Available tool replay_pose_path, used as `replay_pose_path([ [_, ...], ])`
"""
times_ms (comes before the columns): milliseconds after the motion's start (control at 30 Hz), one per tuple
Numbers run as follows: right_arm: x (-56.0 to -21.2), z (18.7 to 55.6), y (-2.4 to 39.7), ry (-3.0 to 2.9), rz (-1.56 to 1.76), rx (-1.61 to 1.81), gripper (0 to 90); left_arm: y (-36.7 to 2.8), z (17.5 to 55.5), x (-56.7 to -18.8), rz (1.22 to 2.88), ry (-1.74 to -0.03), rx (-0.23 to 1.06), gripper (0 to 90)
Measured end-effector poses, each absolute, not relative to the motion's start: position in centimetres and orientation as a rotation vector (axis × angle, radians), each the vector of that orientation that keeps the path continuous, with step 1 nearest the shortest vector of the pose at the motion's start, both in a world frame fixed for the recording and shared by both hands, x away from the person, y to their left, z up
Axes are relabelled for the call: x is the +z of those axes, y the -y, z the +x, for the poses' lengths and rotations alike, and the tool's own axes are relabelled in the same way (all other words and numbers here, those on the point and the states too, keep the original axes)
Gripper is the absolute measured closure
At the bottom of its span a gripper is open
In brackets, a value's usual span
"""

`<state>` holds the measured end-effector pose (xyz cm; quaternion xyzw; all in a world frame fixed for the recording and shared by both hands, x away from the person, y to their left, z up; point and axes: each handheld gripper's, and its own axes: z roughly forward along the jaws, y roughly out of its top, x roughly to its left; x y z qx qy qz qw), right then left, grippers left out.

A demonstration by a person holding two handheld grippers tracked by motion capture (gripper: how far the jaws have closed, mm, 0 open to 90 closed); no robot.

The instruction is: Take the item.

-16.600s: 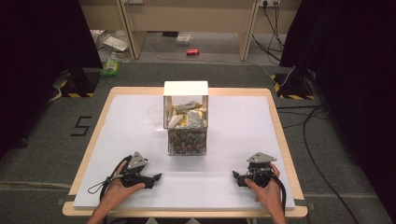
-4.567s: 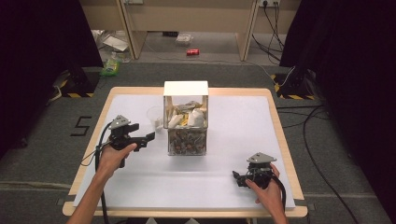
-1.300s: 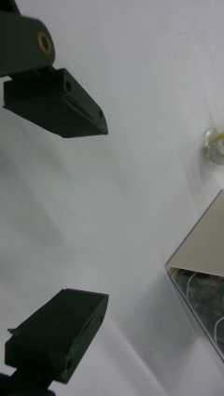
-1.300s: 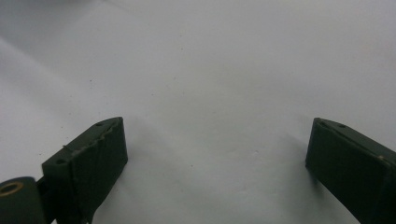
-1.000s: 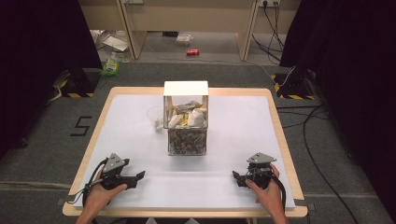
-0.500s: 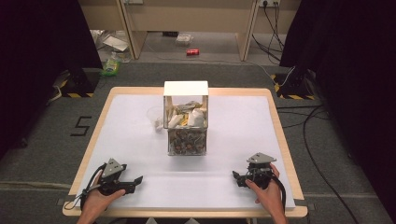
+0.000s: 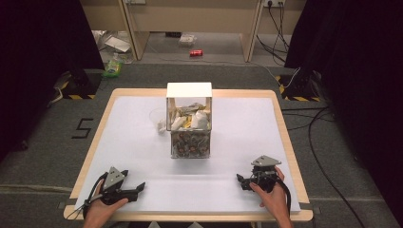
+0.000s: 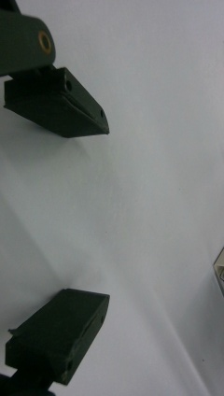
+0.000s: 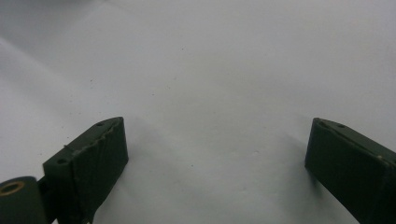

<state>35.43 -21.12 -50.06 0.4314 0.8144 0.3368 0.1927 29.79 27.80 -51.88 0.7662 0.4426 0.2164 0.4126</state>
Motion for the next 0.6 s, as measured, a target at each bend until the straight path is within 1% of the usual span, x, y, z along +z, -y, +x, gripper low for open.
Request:
replay_pose_path([
  [600,-50.06,35.43,21.12,-2.286,1.210,0.945,6.5,-27.83,29.74,-51.95,1.920,-1.113,0.546,14.7],
])
